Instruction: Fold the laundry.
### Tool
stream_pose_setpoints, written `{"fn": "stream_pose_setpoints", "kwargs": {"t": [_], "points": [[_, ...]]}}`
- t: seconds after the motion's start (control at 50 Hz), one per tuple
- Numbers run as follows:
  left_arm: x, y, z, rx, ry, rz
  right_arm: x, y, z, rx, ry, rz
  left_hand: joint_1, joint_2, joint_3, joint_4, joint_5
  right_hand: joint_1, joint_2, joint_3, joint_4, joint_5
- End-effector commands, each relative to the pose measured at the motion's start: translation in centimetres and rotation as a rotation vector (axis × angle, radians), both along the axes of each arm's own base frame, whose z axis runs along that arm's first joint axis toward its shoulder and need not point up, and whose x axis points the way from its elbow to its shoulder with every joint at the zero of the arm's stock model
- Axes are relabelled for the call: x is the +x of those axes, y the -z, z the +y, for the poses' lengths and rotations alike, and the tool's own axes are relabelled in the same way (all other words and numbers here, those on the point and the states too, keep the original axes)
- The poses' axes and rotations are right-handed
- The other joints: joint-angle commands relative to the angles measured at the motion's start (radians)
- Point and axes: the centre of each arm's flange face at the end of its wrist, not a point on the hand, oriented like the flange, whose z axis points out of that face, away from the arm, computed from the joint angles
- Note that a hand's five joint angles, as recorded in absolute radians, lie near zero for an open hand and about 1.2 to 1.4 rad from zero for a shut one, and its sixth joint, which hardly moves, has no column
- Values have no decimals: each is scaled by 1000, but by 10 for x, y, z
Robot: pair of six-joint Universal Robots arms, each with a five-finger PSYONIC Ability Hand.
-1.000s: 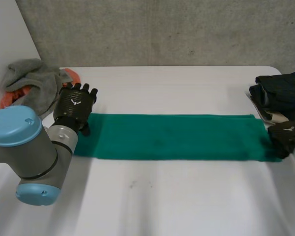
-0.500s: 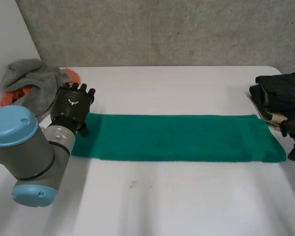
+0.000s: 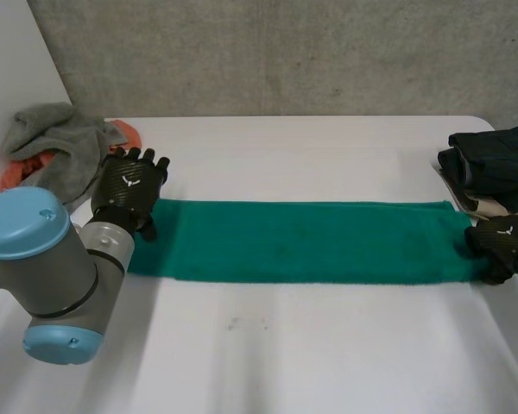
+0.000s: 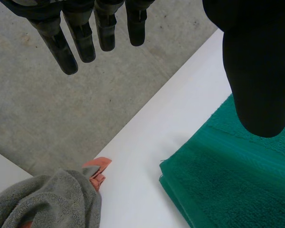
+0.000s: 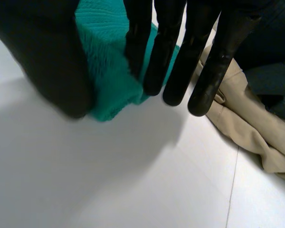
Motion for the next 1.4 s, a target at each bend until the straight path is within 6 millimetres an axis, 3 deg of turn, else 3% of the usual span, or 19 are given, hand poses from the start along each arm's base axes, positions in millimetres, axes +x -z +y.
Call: {"fn": "stream_pose_setpoints", "kwargs": {"t": [0.02, 0.12, 0.26, 0.32, 0.4, 0.42, 0.58, 0.62, 0.64, 0.72, 0.78, 0.88, 0.94, 1.0, 1.02, 1.12, 1.22, 1.28, 1.4], "points": [[0, 0, 0, -1, 2, 0, -3, -4, -5, -28, 15, 1, 18, 2, -6, 4, -6, 680, 615, 616, 617, 675], [0, -3, 1, -7, 0, 3, -7, -9, -4, -30, 47, 18, 18, 2, -6, 4, -6, 680, 615, 616, 617, 675], [1, -7, 0, -15, -4, 6, -45, -46, -15, -134, 170, 104, 15, -1, -9, 2, -9, 680, 615, 616, 617, 675], [3, -10, -1, -22, -9, 11, -44, -53, -17, -153, 162, 109, 15, -1, -9, 1, -9, 680, 615, 616, 617, 675], [6, -18, -3, -43, -21, 20, 12, -70, -11, -214, 14, 78, 15, -1, -9, 1, -9, 680, 615, 616, 617, 675], [10, -23, -5, -54, -32, 24, 46, -80, -4, -251, -74, 51, 15, -1, -9, 1, -9, 680, 615, 616, 617, 675], [35, -56, -16, -141, -111, 57, 189, -116, 46, -391, -441, -110, 12, -4, -12, -1, -12, 680, 615, 616, 617, 675], [42, -60, -17, -151, -130, 63, 220, -113, 60, -406, -523, -141, 12, -4, -12, -1, -12, 680, 615, 616, 617, 675], [45, -62, -18, -154, -139, 63, 250, -109, 78, -428, -609, -168, 12, -4, -12, -1, -12, 680, 615, 616, 617, 675], [62, -66, -18, -161, -184, 67, 310, -99, 119, -496, -775, -234, 12, -4, -12, -1, -12, 680, 615, 616, 617, 675], [64, -60, -16, -143, -189, 66, 338, -83, 138, -505, -846, -260, 12, -4, -12, -1, -12, 680, 615, 616, 617, 675], [63, -48, -12, -103, -174, 56, 378, -23, 172, -424, -955, -264, 15, -1, -9, 1, -9, 680, 615, 616, 617, 675], [61, -43, -10, -87, -156, 54, 381, -1, 179, -388, -963, -242, 15, -1, -9, 1, -9, 658, 593, 594, 595, 653], [59, -41, -9, -82, -144, 55, 379, -5, 177, -390, -937, -241, 15, -1, -9, 1, -9, -403, -468, -468, -467, -409], [58, -43, -9, -88, -139, 56, 378, -15, 174, -409, -904, -245, 12, -4, -12, -1, -12, -541, -606, -606, -605, -547], [52, -52, -11, -119, -122, 67, 360, -70, 165, -459, -770, -294, 15, -1, -9, 1, -9, -541, -606, -606, -605, -547], [29, -60, -6, -141, -51, 96, 313, -102, 135, -384, -610, -365, 21, 5, -3, 7, -3, -541, -606, -606, -605, -547], [5, -55, 4, -119, 37, 117, 281, -99, 127, -255, -520, -354, 21, 5, -3, 7, -3, -541, -606, -606, -605, -547], [-36, -21, 14, -32, 175, 106, 229, -57, 111, -21, -357, -245, 27, 11, 2, 13, 3, -541, -606, -606, -605, -547]]}}
